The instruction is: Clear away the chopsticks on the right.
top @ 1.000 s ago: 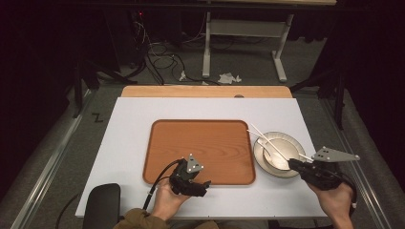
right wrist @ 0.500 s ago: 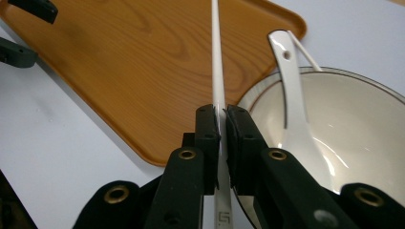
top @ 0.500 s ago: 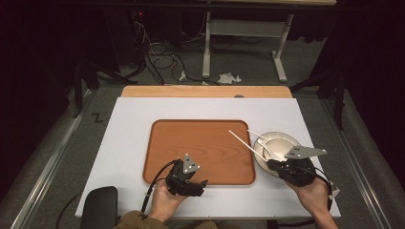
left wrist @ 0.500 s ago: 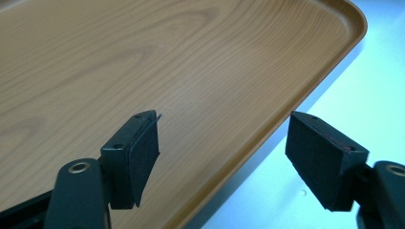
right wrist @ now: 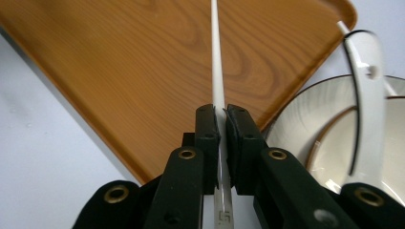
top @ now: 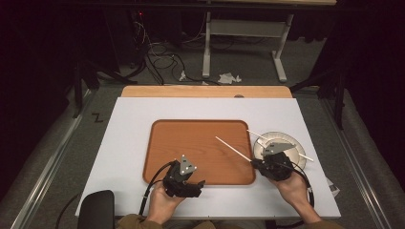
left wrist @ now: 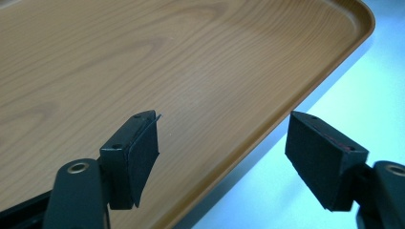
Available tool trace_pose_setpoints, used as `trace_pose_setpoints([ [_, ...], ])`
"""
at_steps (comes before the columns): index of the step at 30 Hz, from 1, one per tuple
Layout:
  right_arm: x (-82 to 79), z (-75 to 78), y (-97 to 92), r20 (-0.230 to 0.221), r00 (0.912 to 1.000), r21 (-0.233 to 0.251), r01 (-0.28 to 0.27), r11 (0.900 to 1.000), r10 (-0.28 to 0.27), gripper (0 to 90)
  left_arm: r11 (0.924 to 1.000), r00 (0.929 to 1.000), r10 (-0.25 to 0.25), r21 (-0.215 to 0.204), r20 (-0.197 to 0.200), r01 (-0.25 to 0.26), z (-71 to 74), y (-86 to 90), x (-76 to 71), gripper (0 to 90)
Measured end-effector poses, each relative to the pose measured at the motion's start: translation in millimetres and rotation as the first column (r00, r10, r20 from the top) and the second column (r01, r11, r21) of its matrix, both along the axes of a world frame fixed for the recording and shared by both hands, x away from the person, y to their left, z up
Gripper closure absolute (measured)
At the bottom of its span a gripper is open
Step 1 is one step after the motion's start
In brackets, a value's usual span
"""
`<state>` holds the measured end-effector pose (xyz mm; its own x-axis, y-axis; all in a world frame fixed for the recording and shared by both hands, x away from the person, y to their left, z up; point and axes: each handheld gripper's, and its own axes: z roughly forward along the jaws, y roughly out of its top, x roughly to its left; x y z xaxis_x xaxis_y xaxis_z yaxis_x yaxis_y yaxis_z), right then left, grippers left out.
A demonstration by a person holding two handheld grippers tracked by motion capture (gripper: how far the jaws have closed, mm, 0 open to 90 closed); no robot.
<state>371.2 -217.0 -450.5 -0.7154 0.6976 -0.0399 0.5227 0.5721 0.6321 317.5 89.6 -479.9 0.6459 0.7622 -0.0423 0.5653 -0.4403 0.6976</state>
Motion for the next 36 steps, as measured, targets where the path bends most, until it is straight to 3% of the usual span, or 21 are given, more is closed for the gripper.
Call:
trace_pose_setpoints([
  [4, 6.9, -6.2, 11.0, -0.005, 1.0000, -0.035, -0.007, 0.9994, 0.007, 85.1, 1.0000, 1.0000, 0.006, -0.002, -0.004, -0.006, -0.2, 1.6, -0.8, 26.8],
  [27, 34.1, -30.6, 46.3, -0.058, 0.9982, -0.118, -0.023, 0.9927, 0.016, 84.8, 0.9980, 0.9980, 0.063, -0.003, -0.007, -0.063, -0.6, 12.6, -8.6, 26.6],
  [30, 36.5, -34.2, 50.5, -0.049, 0.9983, -0.161, -0.038, 0.9863, 0.030, 84.6, 0.9977, 0.9977, 0.067, -0.003, -0.008, -0.067, -1.1, 13.5, -9.7, 26.6],
  [36, 42.1, -38.3, 56.8, -0.064, 0.9972, -0.164, -0.047, 0.9853, 0.037, 84.6, 0.9969, 0.9968, 0.079, 0.001, -0.008, -0.079, -1.7, 14.9, -11.2, 26.6],
])
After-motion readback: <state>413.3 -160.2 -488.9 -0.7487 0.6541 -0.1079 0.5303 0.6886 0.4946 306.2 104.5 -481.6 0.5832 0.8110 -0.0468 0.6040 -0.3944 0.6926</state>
